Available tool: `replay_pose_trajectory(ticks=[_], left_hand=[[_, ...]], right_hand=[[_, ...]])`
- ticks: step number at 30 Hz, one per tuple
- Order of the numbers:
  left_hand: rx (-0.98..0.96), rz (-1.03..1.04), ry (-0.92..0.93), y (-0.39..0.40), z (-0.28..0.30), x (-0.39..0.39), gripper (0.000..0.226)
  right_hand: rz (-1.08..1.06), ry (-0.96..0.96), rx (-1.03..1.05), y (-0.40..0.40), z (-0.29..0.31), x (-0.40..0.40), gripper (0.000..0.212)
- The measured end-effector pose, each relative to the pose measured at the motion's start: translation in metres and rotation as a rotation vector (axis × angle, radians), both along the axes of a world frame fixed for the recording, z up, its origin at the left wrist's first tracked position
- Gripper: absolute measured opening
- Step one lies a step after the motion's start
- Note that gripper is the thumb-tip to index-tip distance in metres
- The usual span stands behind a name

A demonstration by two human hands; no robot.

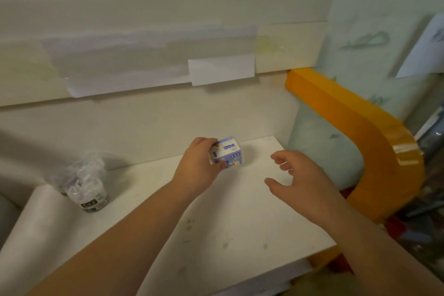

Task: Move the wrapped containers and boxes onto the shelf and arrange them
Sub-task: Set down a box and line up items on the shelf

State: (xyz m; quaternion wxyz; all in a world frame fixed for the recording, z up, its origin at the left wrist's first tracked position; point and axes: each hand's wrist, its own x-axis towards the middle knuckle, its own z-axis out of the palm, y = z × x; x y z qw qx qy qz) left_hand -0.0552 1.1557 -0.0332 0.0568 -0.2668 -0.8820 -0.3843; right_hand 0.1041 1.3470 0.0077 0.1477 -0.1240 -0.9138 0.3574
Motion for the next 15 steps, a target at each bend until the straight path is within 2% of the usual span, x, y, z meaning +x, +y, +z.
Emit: replay_pose_trajectory(ticks=[3, 9, 15], left_hand=[[-0.064, -0.005, -0.002, 0.025, -0.005, -0.008, 0.052], [-0.154, 0.11, -0.028, 0.032, -0.021, -0.028, 0.04], [-0.271, 0.219, 0.069, 0.027, -0.021, -0.028, 0.036]], right_hand=[[0.004, 0.0, -0.009, 0.008, -0.003, -0.001, 0.044], [0.064, -0.027, 0.027, 0.013, -0.008, 0.0, 0.044], [0.098, -0.024, 0.041, 0.012, -0.008, 0.001, 0.044]])
